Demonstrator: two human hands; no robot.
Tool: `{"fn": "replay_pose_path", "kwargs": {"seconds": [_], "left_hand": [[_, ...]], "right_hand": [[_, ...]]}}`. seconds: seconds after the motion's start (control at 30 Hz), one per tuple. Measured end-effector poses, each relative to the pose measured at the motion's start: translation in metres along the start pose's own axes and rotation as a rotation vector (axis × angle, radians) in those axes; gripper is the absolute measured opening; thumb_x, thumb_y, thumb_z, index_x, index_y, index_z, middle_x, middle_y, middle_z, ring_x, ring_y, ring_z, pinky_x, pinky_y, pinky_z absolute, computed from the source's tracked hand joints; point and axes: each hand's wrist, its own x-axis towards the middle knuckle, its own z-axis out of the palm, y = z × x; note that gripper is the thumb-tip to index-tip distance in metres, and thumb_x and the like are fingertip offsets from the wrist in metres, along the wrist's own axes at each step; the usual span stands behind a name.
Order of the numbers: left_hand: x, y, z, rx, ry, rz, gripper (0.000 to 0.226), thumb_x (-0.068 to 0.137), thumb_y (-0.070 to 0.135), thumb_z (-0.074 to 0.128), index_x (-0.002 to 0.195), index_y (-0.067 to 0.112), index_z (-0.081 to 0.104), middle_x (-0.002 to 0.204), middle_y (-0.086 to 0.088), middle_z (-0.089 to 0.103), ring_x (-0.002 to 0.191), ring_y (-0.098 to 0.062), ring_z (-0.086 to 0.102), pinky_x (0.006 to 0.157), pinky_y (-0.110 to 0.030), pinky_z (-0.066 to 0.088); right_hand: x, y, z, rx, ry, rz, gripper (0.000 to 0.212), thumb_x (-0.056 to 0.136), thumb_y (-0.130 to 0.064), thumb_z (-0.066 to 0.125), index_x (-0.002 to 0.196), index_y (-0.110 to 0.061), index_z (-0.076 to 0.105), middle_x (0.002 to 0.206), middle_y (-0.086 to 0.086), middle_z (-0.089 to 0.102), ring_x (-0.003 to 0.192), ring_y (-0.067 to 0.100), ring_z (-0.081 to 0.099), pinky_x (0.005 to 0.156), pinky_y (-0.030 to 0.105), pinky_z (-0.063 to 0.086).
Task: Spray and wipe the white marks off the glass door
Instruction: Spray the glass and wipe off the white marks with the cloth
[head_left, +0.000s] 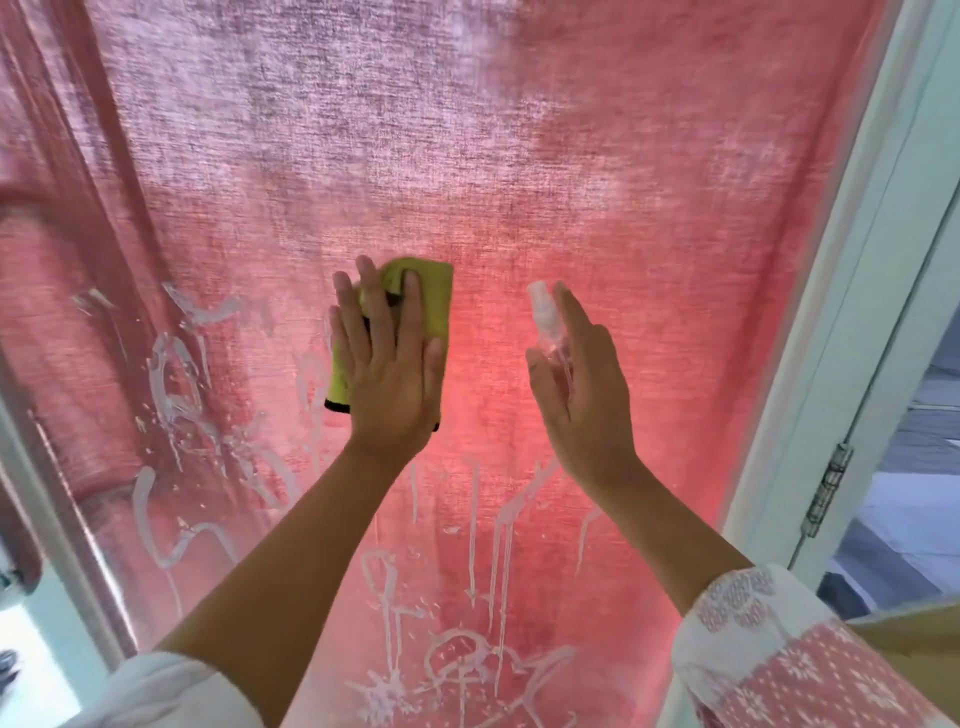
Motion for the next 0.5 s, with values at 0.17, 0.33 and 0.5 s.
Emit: {"fn": "replay_pose_path", "kwargs": {"seconds": [0.17, 0.33, 0.5], "left_hand": [[-0.038, -0.014, 0.019, 0.094, -0.083, 0.49, 0.062, 0.098, 0.026, 0.039, 0.153, 0.014, 0.012, 0.159, -0.013, 0.006, 0.147, -0.031, -0.007, 0.119, -0.051, 0.004], [-0.03, -0.034, 0.015, 0.097, -0.064, 0.746, 0.062, 0.093, 0.014, 0.054, 0.149, 0.014, 0.027, 0.161, -0.008, -0.001, 0.147, -0.031, 0.005, 0.12, -0.046, 0.011], [0.006, -0.003, 0.009, 0.061, 0.13, 0.174, 0.053, 0.093, 0.012, 0.056, 0.142, 0.003, 0.039, 0.145, -0.018, 0.014, 0.135, -0.044, 0.014, 0.12, -0.043, 0.005]], "right_hand": [[0.003, 0.012, -0.004, -0.102, 0.031, -0.027, 0.047, 0.098, -0.022, 0.048, 0.142, -0.008, 0.039, 0.099, 0.001, 0.044, 0.076, 0.001, 0.039, 0.06, 0.012, 0.041], [0.001, 0.027, -0.016, -0.219, 0.085, -0.032, 0.045, 0.097, -0.021, 0.047, 0.14, -0.011, 0.041, 0.111, 0.013, 0.047, 0.092, 0.019, 0.054, 0.058, 0.033, 0.053], [0.004, 0.036, -0.024, -0.292, 0.11, -0.019, 0.044, 0.098, -0.021, 0.043, 0.139, -0.006, 0.042, 0.109, 0.013, 0.05, 0.091, 0.02, 0.054, 0.058, 0.029, 0.051]]}}
